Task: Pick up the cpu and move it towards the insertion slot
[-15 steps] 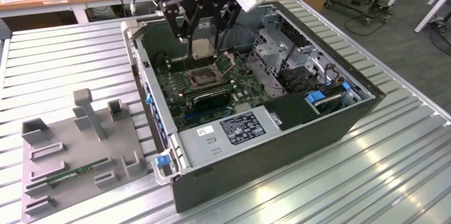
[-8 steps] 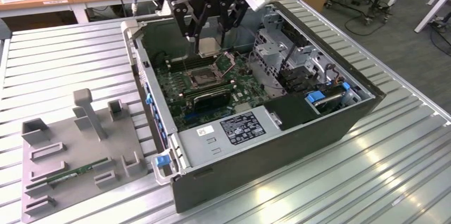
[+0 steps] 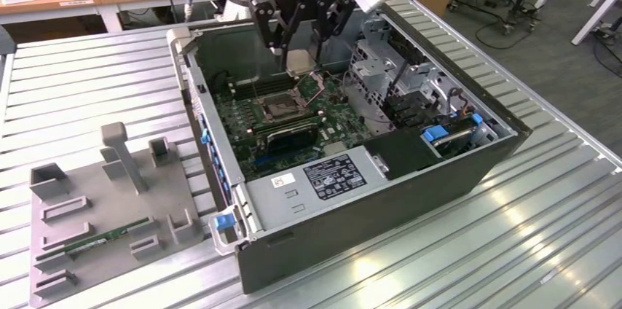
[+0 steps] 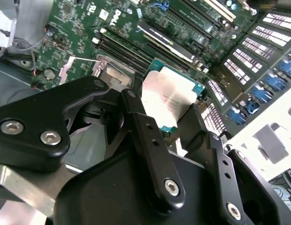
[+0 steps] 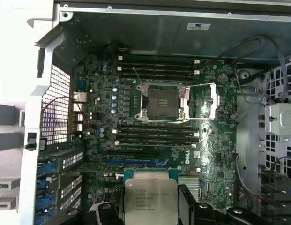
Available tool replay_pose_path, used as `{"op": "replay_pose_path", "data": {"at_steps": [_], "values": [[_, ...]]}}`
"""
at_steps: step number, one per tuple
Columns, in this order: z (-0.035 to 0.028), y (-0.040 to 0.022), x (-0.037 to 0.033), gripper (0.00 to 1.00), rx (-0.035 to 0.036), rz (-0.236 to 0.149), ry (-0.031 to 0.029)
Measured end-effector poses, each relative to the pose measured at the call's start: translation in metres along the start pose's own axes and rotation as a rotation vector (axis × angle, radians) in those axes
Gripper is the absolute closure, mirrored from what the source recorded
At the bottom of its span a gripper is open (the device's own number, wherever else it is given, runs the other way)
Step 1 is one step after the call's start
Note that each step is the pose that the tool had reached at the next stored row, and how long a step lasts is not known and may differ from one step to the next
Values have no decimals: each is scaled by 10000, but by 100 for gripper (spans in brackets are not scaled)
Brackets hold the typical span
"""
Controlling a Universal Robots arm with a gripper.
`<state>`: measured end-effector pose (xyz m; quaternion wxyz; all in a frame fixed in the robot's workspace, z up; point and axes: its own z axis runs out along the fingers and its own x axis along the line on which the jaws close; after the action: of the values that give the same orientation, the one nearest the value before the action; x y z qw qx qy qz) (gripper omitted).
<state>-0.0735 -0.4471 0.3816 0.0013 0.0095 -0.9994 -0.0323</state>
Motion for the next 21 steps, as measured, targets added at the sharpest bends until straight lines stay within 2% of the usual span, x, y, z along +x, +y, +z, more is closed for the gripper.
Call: {"op": "replay_pose_path", "data": {"at_steps": [2, 10, 21], "values": [[1, 6, -25, 45, 0, 0, 0], [14, 40, -29, 45, -4, 0, 0], [63, 139, -31, 45, -5, 1, -1]]}}
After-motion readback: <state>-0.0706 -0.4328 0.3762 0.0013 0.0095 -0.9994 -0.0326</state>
